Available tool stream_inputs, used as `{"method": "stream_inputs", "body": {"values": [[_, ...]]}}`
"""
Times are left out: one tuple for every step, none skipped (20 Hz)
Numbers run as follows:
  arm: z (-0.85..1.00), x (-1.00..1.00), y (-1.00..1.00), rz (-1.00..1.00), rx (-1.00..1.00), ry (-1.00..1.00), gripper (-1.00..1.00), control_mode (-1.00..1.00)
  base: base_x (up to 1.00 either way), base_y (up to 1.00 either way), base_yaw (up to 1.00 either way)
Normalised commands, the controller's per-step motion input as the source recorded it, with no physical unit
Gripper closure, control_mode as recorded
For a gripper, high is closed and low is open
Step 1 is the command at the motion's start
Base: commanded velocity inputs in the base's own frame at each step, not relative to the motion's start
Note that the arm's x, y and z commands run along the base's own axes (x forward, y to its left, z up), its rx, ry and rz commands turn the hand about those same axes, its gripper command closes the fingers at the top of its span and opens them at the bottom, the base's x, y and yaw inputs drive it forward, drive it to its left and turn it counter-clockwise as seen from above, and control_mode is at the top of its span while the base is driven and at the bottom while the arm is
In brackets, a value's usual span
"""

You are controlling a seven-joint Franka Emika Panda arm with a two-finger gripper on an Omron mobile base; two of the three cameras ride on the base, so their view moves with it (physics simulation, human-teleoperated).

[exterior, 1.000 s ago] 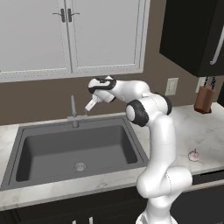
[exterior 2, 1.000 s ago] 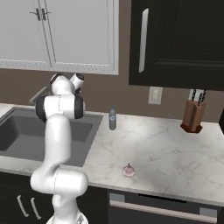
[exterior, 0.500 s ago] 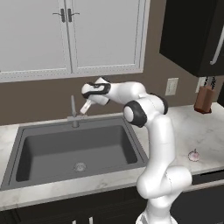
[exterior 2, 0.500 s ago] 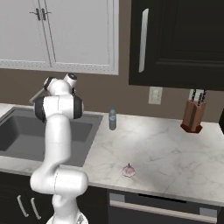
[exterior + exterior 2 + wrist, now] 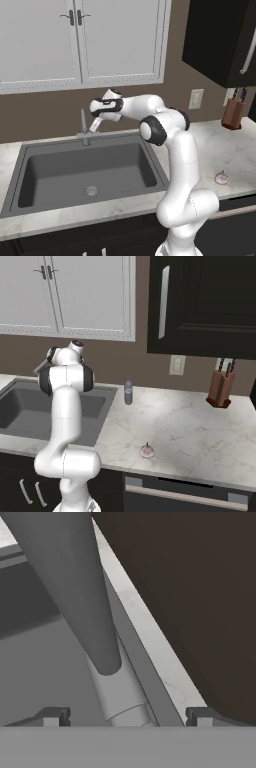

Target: Turn on the sink faucet. Then move the garlic from the counter to the sink. Turn off the sink. Move the vegetable from the sink to the pot next to the stove. Finally move the pot to the rear right burner.

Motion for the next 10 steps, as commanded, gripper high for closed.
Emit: {"method": "stream_inputs", "body": {"values": [[-0.47,0.0,0.09,0.01,-0.03,0.0,1.0,-1.0,0.0,0.0,0.0],[-0.42,0.0,0.04,0.01,-0.04,0.0,1.0,-1.0,0.0,0.0,0.0],[-0.26,0.0,0.0,0.02,0.0,-0.02,1.0,-1.0,0.0,0.0,0.0],[-0.2,0.0,0.04,0.03,0.0,-0.04,1.0,-1.0,0.0,0.0,0.0],[-0.18,0.0,0.04,0.02,0.0,-0.01,1.0,-1.0,0.0,0.0,0.0],[-0.23,0.0,0.05,0.01,0.0,0.0,1.0,-1.0,0.0,0.0,0.0],[-0.23,0.0,0.02,0.01,0.0,0.0,1.0,-1.0,0.0,0.0,0.0],[-0.21,0.0,0.0,0.01,0.0,0.0,1.0,-1.0,0.0,0.0,0.0],[-0.21,0.0,0.0,0.01,0.0,0.0,1.0,-1.0,0.0,0.0,0.0],[-0.17,0.0,0.02,0.0,0.0,0.0,1.0,-1.0,0.0,0.0,0.0]]}}
